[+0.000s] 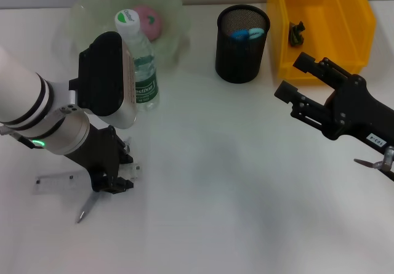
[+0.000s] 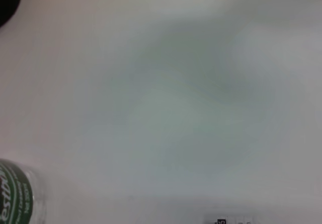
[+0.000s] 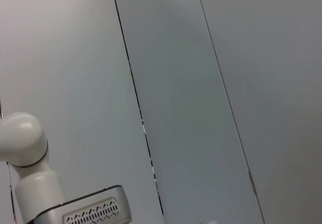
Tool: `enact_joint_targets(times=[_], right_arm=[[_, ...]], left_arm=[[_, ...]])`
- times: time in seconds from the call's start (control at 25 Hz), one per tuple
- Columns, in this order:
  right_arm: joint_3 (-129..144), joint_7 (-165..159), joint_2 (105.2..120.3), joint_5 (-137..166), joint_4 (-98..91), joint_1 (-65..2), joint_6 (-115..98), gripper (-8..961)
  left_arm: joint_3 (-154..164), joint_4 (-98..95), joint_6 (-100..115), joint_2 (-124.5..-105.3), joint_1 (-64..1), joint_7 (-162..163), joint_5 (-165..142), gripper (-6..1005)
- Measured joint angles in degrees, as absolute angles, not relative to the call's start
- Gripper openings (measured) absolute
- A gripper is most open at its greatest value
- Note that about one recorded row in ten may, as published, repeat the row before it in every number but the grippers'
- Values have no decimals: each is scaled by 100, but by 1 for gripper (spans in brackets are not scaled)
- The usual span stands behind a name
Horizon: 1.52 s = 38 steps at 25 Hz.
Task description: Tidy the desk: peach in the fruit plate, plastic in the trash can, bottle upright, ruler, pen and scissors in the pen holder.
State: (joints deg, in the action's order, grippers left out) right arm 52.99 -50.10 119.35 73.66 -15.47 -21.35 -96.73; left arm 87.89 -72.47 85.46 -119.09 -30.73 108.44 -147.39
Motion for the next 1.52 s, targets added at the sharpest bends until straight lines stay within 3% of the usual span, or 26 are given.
enact_joint_targets(times=[0.16, 1.52], right_arm=[[5300, -5010, 11935, 7365, -1547, -2148, -9671, 753], [5299, -5009, 11935, 7233, -1476, -2179, -9659, 754]], left_arm=[[8789, -7242, 8542, -11909, -3072, 10844, -14739, 446], [8841, -7337, 8593, -11909, -3083, 10818, -14735, 440]])
